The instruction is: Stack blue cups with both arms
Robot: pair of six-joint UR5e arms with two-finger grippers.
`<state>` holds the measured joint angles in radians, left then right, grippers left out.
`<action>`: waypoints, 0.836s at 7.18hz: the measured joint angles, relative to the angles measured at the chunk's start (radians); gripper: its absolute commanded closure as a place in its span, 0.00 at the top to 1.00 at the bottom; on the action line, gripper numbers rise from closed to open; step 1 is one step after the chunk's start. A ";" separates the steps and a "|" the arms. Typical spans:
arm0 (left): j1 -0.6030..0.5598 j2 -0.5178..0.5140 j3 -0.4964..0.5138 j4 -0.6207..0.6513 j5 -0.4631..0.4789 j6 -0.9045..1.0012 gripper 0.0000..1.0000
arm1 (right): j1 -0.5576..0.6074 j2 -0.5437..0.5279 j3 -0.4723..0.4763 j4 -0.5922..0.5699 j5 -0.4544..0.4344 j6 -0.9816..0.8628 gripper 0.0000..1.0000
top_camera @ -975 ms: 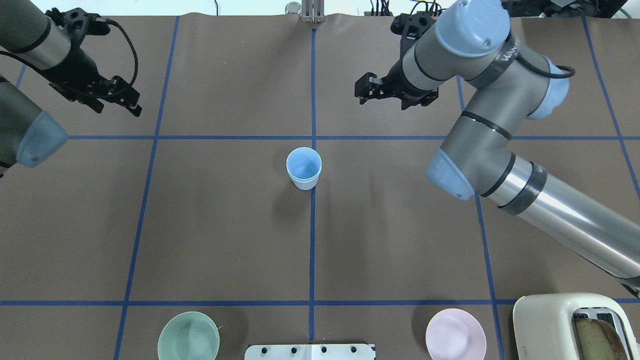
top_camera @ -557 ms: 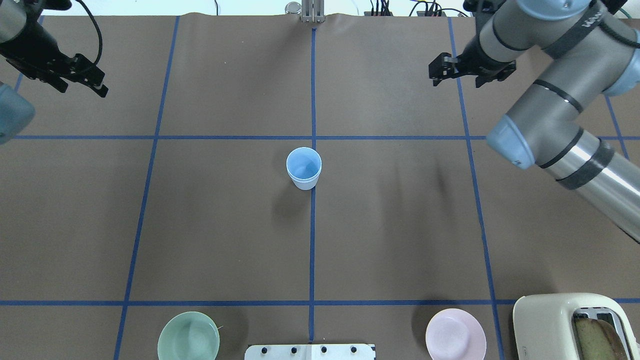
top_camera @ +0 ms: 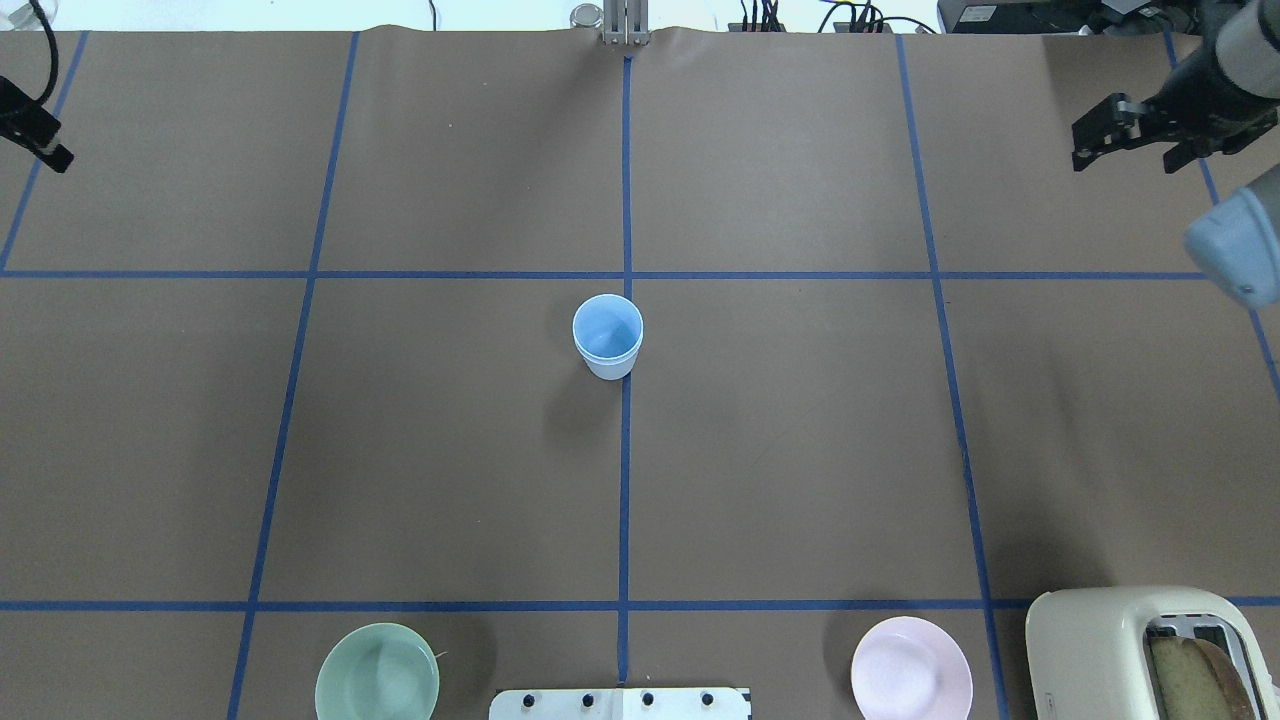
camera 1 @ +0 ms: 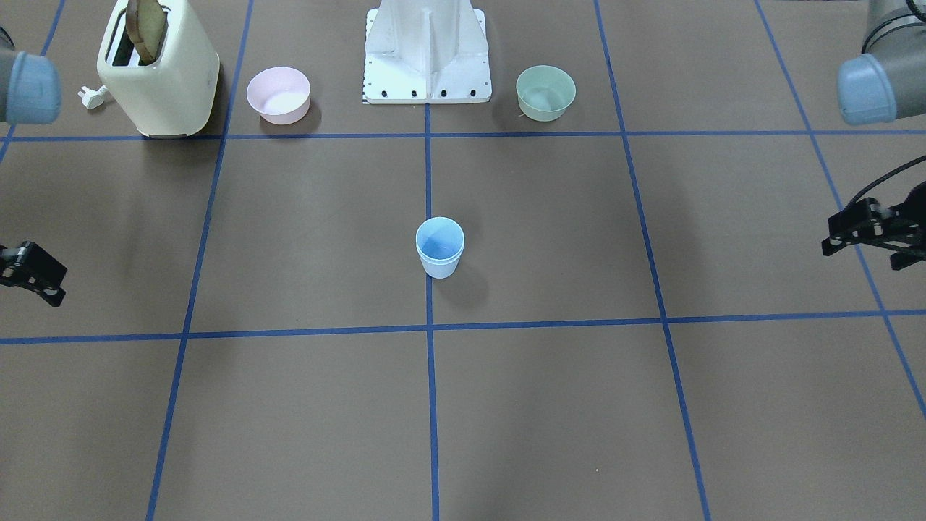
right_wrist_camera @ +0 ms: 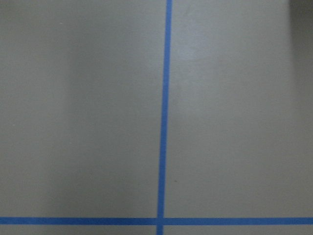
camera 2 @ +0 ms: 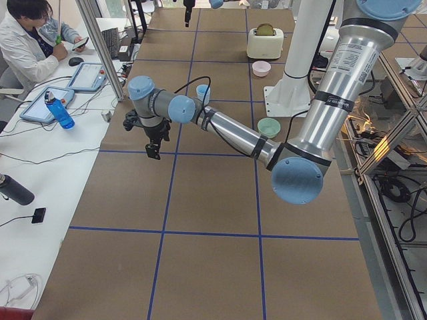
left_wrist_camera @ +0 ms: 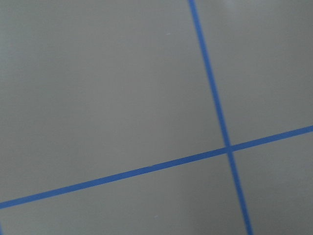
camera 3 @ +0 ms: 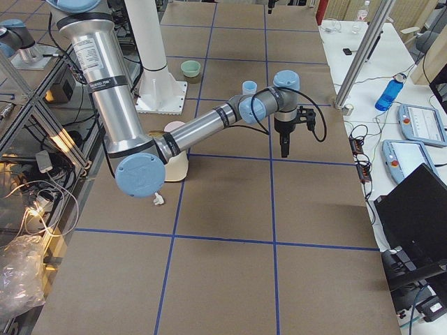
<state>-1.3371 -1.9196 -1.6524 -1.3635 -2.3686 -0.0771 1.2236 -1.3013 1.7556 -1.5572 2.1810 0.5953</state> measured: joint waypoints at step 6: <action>-0.129 0.118 0.082 0.011 -0.004 0.211 1.00 | 0.245 -0.253 -0.008 -0.070 0.061 -0.390 1.00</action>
<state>-1.4658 -1.8012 -1.5705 -1.3525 -2.3725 0.1341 1.4688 -1.5539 1.7481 -1.6270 2.2416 0.2051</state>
